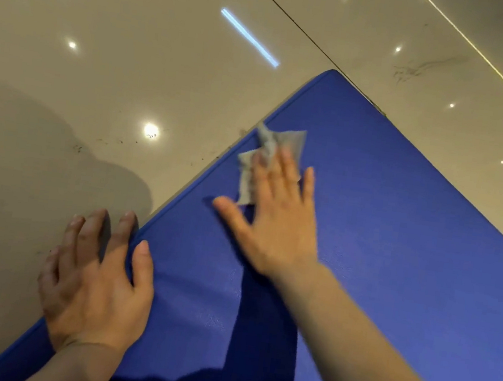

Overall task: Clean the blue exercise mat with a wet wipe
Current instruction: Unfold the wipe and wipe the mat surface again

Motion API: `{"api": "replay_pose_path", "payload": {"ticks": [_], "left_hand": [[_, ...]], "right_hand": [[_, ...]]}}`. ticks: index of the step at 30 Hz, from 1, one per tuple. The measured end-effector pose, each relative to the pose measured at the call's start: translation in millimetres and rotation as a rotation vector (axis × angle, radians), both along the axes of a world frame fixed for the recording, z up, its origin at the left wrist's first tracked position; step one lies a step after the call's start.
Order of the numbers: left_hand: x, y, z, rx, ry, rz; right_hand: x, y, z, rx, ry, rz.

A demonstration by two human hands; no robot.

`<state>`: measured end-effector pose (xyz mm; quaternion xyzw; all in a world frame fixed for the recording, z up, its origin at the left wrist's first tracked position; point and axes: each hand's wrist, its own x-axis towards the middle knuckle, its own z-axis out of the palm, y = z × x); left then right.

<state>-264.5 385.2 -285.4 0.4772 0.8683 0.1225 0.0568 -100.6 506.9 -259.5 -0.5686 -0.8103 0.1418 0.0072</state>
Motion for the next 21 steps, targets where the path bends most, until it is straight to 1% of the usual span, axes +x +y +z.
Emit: {"api": "replay_pose_path", "payload": {"ticks": [2,4,5,7,11,13,15,17,18,21], "left_hand": [[1,0,1,0.008,0.012,-0.01],[0,0,0,0.017,0.019,-0.01],[0,0,1,0.023,0.018,-0.007],[-2,1,0,0.037,0.007,-0.008],[-2,-1,-1,0.044,-0.009,-0.006],[-5,1,-5,0.029,-0.027,-0.006],[-3,0,-5,0.013,-0.037,-0.002],[0,1,-2,0.006,-0.043,0.013],[1,1,-1,-0.001,-0.032,0.017],[0,2,2,-0.025,-0.024,0.003]], "right_hand": [[-20,-39,-2,-0.012,0.053,0.168],[-21,-52,-1,-0.016,-0.01,0.291],[-16,-44,3,-0.016,-0.047,0.297],[8,-11,10,-0.004,-0.104,0.189],[82,54,15,-0.157,-0.32,-0.255],[93,58,14,-0.185,-0.334,-0.369],[82,45,11,-0.169,-0.292,-0.406],[58,20,7,-0.115,-0.223,-0.361],[43,4,5,-0.084,-0.174,-0.297],[-10,-44,4,-0.094,0.02,0.026]]}}
